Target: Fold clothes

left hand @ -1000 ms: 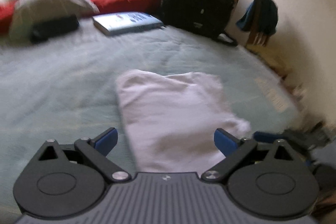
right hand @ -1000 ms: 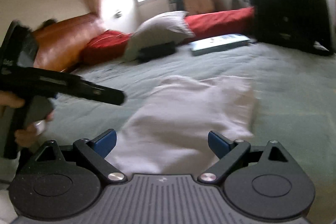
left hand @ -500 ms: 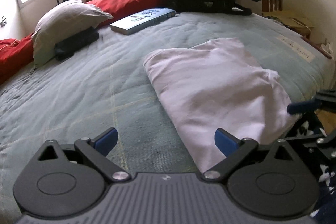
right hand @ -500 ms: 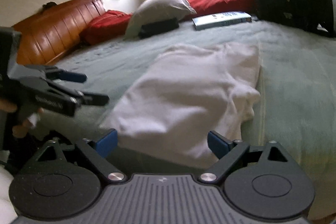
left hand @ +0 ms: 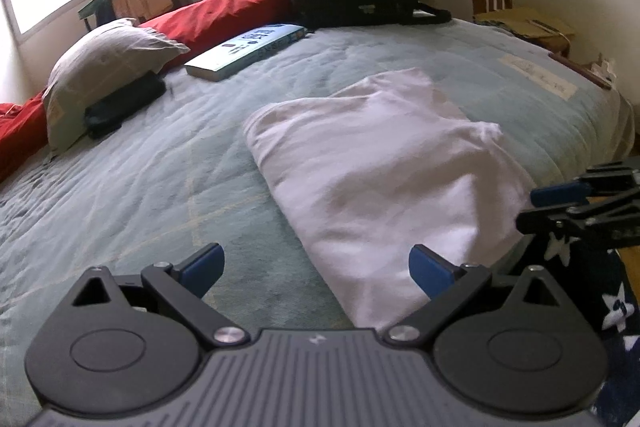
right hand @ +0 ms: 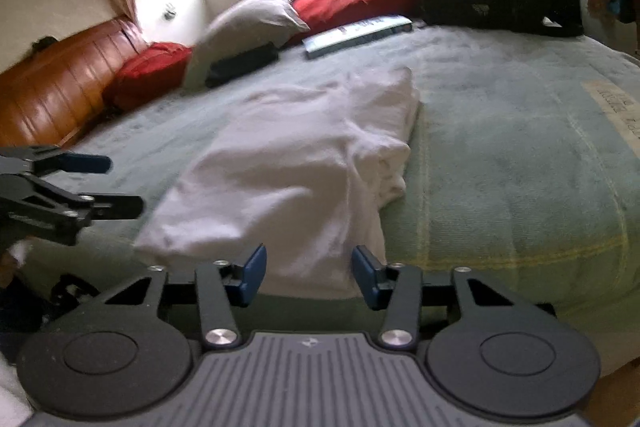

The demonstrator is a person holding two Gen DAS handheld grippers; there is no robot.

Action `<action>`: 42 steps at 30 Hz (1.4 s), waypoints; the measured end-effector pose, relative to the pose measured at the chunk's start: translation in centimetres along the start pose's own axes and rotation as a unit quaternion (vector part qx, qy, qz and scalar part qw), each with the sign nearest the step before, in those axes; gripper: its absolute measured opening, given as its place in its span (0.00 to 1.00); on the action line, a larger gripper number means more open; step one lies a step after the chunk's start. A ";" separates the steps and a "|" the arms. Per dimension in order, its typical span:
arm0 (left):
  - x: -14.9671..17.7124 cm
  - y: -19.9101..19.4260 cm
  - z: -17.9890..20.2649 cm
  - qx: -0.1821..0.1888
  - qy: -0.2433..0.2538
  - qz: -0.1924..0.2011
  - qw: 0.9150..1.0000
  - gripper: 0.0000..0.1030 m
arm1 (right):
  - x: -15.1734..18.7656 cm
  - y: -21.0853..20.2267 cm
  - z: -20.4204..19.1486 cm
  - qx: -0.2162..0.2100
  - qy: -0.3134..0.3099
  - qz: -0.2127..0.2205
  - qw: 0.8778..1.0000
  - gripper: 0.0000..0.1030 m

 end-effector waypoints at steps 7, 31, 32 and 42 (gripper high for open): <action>0.4 0.4 0.6 -0.006 0.015 -0.011 1.000 0.96 | 0.7 0.8 1.0 0.006 0.017 -0.024 1.000 0.29; 0.7 1.5 1.7 0.009 0.038 -0.023 0.999 0.96 | 0.4 -1.2 4.1 -0.031 0.111 -0.013 0.993 0.13; 0.8 1.8 1.6 0.009 0.036 -0.027 0.999 0.96 | 0.5 -1.0 4.0 -0.029 0.109 -0.016 0.993 0.13; 1.6 1.3 0.7 0.018 0.047 -0.055 0.997 0.96 | -0.5 -2.6 3.9 0.006 0.072 -0.003 0.997 0.17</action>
Point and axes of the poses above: each gripper's, at about its wrist camera, not at the fingertips, and y roughly the way its jaws point, z to its right, x to its underside, the point moved 2 cm from there along y, roughly the way its jaws point, and after that the axes turned 9 degrees about x, right-handed, at the moved point
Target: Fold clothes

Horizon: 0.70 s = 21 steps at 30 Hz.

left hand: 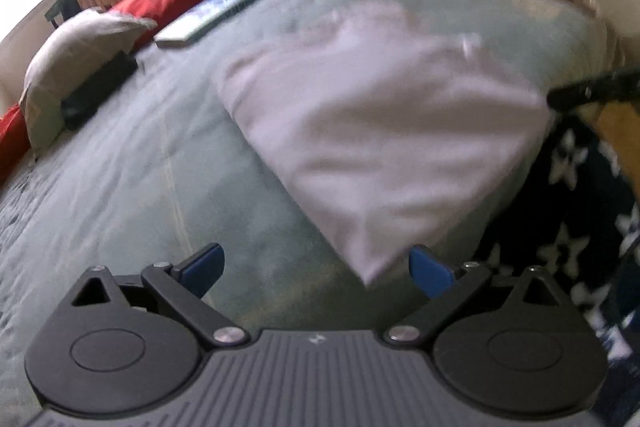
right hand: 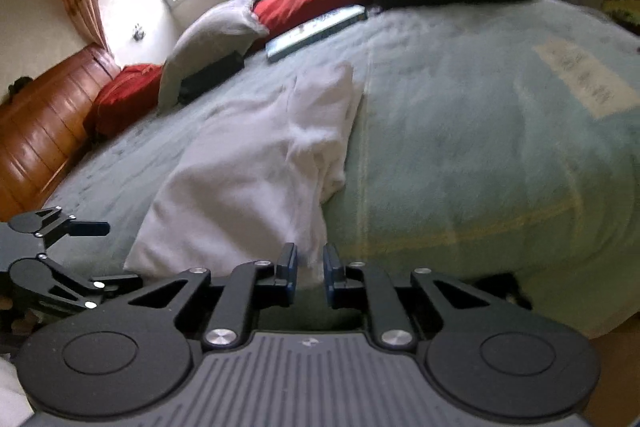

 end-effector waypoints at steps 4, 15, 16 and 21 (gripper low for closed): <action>-2.2 -0.8 -0.2 0.064 -0.019 0.055 0.996 0.96 | -1.2 -0.3 -0.2 0.009 0.000 0.022 1.000 0.23; -1.2 0.1 0.9 0.172 -0.028 -0.003 0.985 0.96 | -0.9 0.0 0.3 0.012 0.007 0.015 1.000 0.35; -1.7 -0.6 0.6 0.171 -0.031 0.015 0.985 0.96 | -1.0 0.0 0.2 0.011 0.008 0.017 1.000 0.36; -2.5 1.8 1.0 0.214 -0.059 -0.011 0.975 0.96 | -1.1 0.1 -0.2 0.010 0.003 0.017 1.000 0.46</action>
Point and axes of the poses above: each gripper's, at about its wrist camera, not at the fingertips, and y roughly the way its jaws point, z to its right, x to its underside, the point moved 2 cm from there along y, roughly the way its jaws point, and after that the axes turned 9 degrees about x, right-handed, at the moved point
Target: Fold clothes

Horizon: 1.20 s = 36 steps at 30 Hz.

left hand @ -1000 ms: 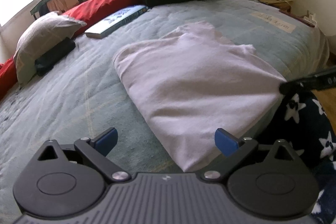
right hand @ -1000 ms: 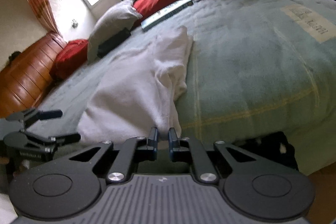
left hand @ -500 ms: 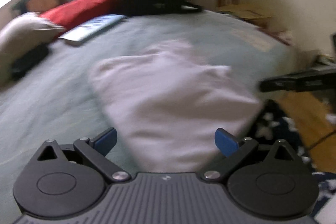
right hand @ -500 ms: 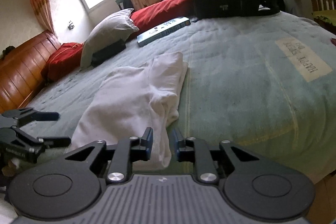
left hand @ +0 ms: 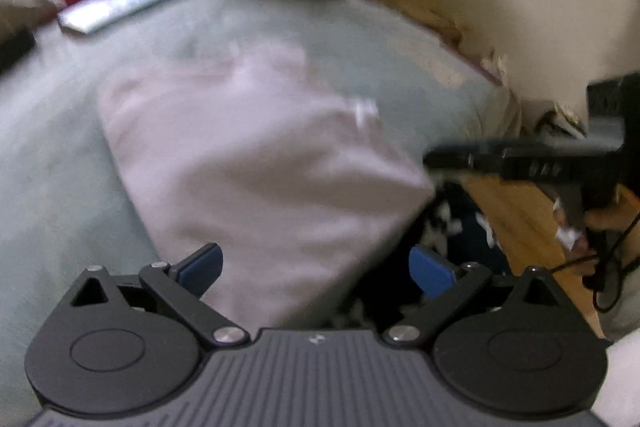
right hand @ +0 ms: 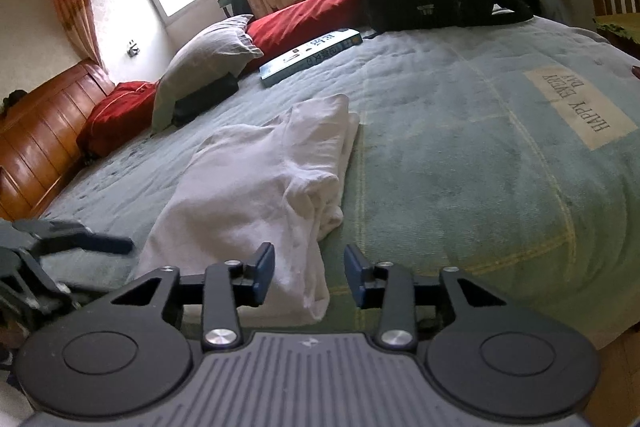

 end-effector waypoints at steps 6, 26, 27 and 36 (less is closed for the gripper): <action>0.4 -0.6 -0.5 -0.006 -0.002 -0.003 1.000 0.96 | -0.2 0.2 0.9 -0.005 0.014 -0.012 1.000 0.63; -5.7 0.6 -7.6 -0.010 -0.077 0.074 0.994 0.96 | -5.3 7.8 1.6 -0.029 0.018 -0.064 0.997 0.77; -5.8 -0.1 -7.9 -0.012 -0.081 0.083 0.993 0.96 | -5.6 7.7 2.1 -0.043 0.034 -0.064 0.996 0.78; -4.8 -0.6 -14.8 0.022 -0.245 0.074 0.966 0.96 | -7.9 11.5 4.6 -0.155 0.148 -0.136 0.967 0.86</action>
Point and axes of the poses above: each gripper's, at about its wrist camera, not at the fingertips, and y roughly the way its jaws point, z to its right, x to its underside, the point moved 2 cm from there along y, roughly the way its jaws point, and after that the axes turned 9 degrees about x, right-handed, at the moved point
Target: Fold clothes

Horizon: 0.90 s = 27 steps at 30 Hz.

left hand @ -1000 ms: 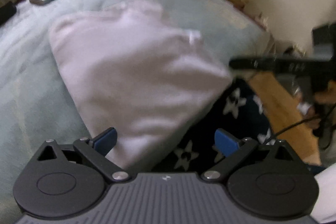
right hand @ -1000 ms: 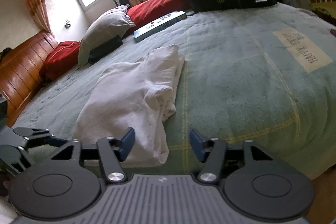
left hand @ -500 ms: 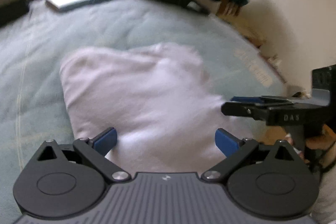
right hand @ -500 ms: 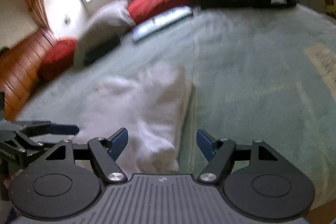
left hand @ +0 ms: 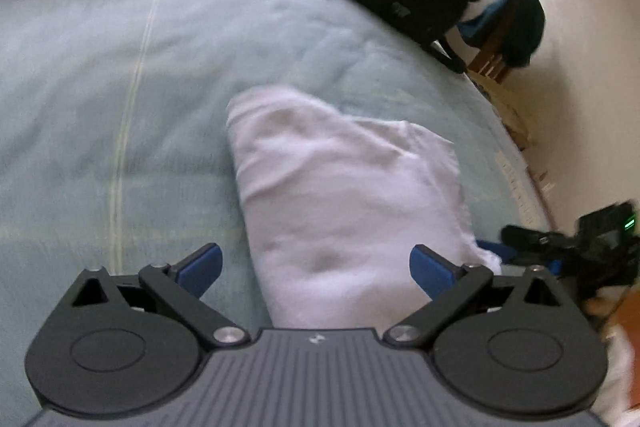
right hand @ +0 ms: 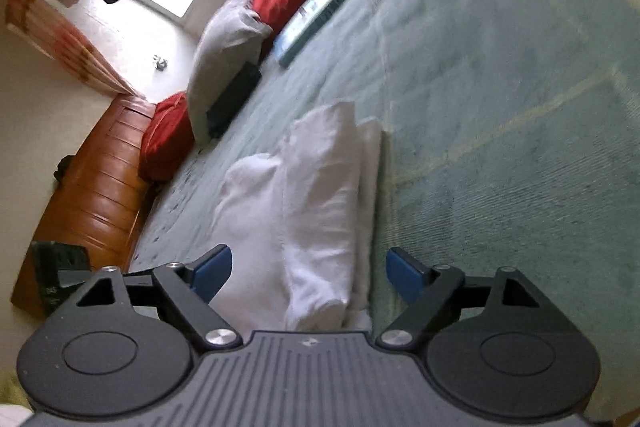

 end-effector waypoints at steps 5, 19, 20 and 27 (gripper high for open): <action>-0.2 1.4 -2.4 0.061 -0.072 -0.036 0.995 0.96 | -1.1 1.5 0.2 -0.024 0.013 -0.019 0.999 0.94; -2.6 5.2 -2.2 0.108 -0.079 -0.024 0.991 0.98 | -4.1 4.8 -1.0 -0.063 0.023 -0.025 0.997 1.00; -2.3 4.9 -2.2 0.112 -0.079 -0.028 0.990 0.98 | -4.0 4.7 -1.0 -0.062 0.021 -0.025 0.998 1.00; 0.4 2.7 -2.3 0.139 -0.083 -0.061 0.985 0.99 | -0.7 3.2 -1.7 -0.066 0.006 -0.081 0.995 1.00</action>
Point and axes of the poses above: each gripper's, at about its wrist camera, not at the fingertips, and y roughly the way its jaws point, z to its right, x to its underside, the point moved 2 cm from there along y, roughly the way its jaws point, and after that the axes turned 9 degrees about x, right-handed, at the moved point
